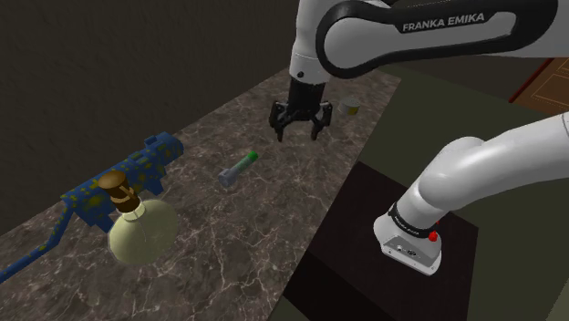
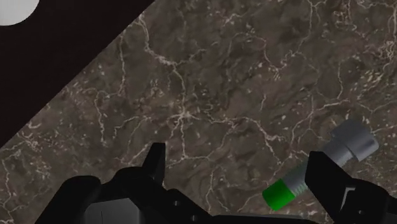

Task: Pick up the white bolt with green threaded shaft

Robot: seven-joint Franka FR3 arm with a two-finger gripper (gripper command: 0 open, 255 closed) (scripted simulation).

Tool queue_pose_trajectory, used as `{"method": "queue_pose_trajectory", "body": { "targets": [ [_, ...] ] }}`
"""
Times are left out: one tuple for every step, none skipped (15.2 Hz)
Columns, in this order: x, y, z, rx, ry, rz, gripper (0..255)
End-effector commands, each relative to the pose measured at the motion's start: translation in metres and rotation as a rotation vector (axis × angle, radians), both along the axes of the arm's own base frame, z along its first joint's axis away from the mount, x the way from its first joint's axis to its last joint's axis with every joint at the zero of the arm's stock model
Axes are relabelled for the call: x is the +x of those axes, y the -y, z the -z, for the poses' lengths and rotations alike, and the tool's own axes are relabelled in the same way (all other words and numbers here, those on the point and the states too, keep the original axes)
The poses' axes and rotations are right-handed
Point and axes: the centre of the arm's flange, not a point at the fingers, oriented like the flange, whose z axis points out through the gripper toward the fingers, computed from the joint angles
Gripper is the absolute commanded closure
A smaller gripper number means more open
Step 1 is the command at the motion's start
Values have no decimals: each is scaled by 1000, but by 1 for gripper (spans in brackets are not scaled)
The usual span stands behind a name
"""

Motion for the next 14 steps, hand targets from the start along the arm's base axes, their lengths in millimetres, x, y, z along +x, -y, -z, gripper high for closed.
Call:
{"method": "queue_pose_trajectory", "body": {
  "targets": [
    [16, -13, 16, -5, -7, 107, 0],
    [24, -19, 25, -8, -10, 155, 0],
    [33, -25, 33, -11, -14, 204, 0],
    [41, -30, 42, -14, -18, 252, 0],
    [50, -35, 50, -17, -21, 301, 0],
    [59, -39, 59, -20, -25, 349, 0],
    [68, -43, 68, -23, -29, 398, 0],
    [78, -46, 76, -26, -33, 446, 0],
    [87, -49, 85, -30, -36, 495, 0],
    [97, -52, 94, -33, -40, 543, 0],
    [107, -54, 103, -36, -44, 592, 0],
    [116, -55, 112, -39, -48, 641, 0],
    [126, -56, 121, -42, -51, 689, 0],
    [136, -56, 130, -45, -55, 738, 0]
  ]
}}
